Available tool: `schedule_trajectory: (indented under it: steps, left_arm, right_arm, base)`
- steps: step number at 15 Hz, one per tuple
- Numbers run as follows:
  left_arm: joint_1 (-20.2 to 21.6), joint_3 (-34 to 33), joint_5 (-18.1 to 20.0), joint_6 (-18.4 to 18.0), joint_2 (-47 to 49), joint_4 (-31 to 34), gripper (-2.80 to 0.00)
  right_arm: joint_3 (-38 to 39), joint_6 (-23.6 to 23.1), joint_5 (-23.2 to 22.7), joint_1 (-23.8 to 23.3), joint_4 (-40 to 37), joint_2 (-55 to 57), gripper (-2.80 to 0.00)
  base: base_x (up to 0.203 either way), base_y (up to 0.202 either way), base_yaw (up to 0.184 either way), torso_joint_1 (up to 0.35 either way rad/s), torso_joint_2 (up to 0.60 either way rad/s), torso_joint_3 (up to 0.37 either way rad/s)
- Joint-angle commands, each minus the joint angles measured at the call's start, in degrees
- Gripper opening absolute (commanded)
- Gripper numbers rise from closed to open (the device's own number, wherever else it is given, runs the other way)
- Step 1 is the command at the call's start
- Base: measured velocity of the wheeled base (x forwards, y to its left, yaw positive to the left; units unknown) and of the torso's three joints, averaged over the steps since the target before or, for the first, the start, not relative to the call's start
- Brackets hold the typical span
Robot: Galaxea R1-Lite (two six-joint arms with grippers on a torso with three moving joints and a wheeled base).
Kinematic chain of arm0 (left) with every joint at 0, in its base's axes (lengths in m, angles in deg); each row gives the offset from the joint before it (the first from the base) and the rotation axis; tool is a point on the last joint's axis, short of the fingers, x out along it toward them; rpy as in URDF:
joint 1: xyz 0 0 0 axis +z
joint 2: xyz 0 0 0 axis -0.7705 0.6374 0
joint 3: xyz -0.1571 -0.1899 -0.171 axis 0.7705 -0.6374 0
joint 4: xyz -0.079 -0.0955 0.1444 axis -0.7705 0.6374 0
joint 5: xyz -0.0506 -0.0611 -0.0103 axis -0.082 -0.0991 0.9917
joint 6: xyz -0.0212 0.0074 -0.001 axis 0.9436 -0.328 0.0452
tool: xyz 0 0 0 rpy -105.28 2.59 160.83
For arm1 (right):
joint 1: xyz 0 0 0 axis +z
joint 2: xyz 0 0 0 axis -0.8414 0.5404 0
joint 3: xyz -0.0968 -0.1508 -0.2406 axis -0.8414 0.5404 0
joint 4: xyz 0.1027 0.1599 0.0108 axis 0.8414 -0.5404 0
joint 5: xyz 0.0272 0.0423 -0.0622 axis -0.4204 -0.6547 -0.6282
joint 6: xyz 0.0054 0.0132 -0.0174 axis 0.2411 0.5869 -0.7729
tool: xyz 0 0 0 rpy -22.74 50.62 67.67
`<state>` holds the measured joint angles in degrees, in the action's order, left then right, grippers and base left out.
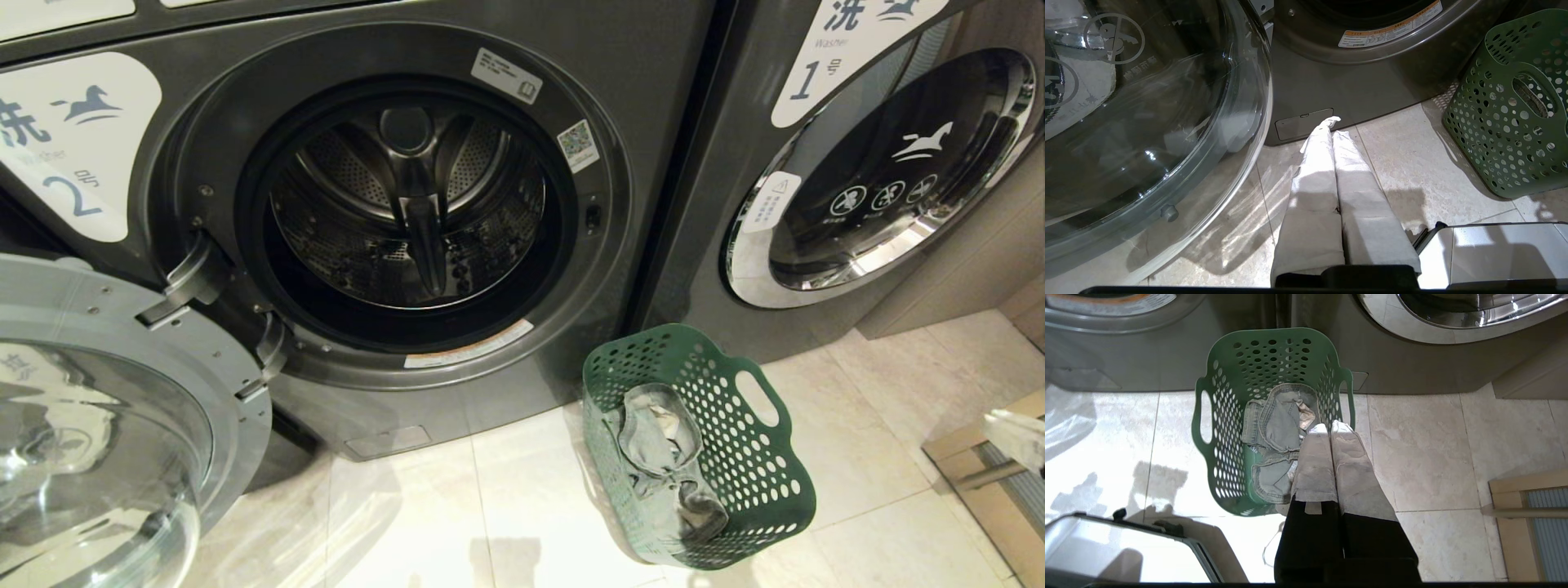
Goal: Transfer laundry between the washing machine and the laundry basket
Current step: Close the washing machine door with the left hand
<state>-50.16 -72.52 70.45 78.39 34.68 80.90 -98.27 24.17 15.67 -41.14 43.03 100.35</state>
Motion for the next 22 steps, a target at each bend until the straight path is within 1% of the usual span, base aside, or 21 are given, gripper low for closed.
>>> schedule_trajectory:
  steps: [1, 7, 14, 22]
  left_arm:
    - [0.02, -0.09, 0.02, -0.01, -0.10, 0.01, -2.80]
    - [0.02, -0.09, 0.03, 0.08, -0.10, 0.09, -2.80]
    - [0.02, -0.09, 0.02, 0.00, -0.10, 0.09, -2.80]
    - [0.02, -0.09, 0.02, 0.43, -0.10, 0.09, -2.80]
  right_arm:
    - [2.08, -1.70, -0.93, 0.02, -0.63, -6.43, -2.80]
    - [2.25, -1.90, -0.76, -0.01, -0.55, -6.19, -2.80]
    - [2.34, -1.90, -1.02, 0.02, -0.47, -6.25, -2.80]
    - [2.01, -1.73, -0.76, -0.07, -0.55, -6.90, -2.80]
  base:
    - [0.000, 0.000, 0.000, 0.000, 0.00, 0.000]
    - [0.000, 0.000, 0.014, 0.001, 0.00, 0.000]
    - [0.000, -0.007, 0.154, 0.001, 0.00, 0.003]
    - [0.000, 0.000, 0.000, 0.000, 0.00, 0.000]
